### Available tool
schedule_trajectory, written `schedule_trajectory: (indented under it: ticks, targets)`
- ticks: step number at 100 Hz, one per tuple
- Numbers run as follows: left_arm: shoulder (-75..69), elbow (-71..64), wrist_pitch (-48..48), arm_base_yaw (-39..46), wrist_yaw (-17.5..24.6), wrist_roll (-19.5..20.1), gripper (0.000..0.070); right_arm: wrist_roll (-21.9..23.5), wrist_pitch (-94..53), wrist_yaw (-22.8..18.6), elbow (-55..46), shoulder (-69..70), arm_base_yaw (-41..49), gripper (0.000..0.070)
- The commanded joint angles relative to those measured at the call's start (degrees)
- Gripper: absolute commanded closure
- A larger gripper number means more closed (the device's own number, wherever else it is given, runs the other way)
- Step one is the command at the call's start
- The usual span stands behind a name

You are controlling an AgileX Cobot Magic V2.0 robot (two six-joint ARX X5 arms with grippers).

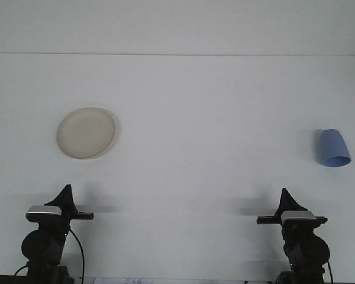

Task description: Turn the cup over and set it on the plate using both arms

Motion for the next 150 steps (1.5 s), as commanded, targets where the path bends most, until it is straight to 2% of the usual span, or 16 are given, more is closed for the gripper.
schedule_trajectory:
  ticks: [1,78,89,100,110,118,126,130,133,140,143,146,150]
  targets:
    - [-0.09,-1.11,0.55,0.11,-0.13,-0.09,0.0684,0.20,0.59,-0.04,-0.11,-0.04,0.00,0.0693]
    - [-0.09,-1.11,0.55,0.09,-0.13,-0.09,0.0685,0.76,0.66,-0.20,-0.11,-0.04,0.00,0.0693]
    - [-0.09,-1.11,0.55,0.11,-0.13,-0.09,0.0684,6.78,0.90,-1.60,-0.11,-0.04,0.02,0.0694]
    - [-0.09,-1.11,0.55,0.09,-0.13,-0.09,0.0684,15.08,0.94,-1.75,-0.11,-0.04,0.04,0.0694]
    - [-0.09,-1.11,0.55,0.11,-0.13,-0.09,0.0684,18.16,2.80,-1.73,-0.04,-0.04,0.04,0.0694]
    - [-0.09,-1.11,0.55,0.11,-0.13,-0.09,0.0685,22.67,4.55,-1.44,2.01,-0.04,0.04,0.0696]
    - [-0.09,-1.11,0.55,0.09,-0.13,-0.09,0.0684,23.23,3.96,-0.39,6.49,0.81,0.04,0.0692]
    - [-0.09,-1.11,0.55,0.11,-0.13,-0.09,0.0685,21.88,3.13,0.24,9.44,2.10,0.04,0.0656]
    - [-0.09,-1.11,0.55,0.09,-0.13,-0.09,0.0684,20.17,2.27,0.46,11.85,3.30,0.04,0.0583]
    - [-0.09,-1.11,0.55,0.11,-0.13,-0.09,0.0684,15.80,-0.72,1.99,18.27,7.67,0.02,0.0312]
    - [-0.09,-1.11,0.55,0.11,-0.13,-0.09,0.0684,14.01,-2.14,2.49,20.76,9.64,0.02,0.0229]
    - [-0.09,-1.11,0.55,0.11,-0.13,-0.09,0.0684,12.02,-3.98,2.95,23.47,11.82,0.00,0.0200]
    - [-0.09,-1.11,0.55,0.11,-0.13,-0.09,0.0684,9.22,-6.51,3.17,26.80,14.60,0.00,0.0201]
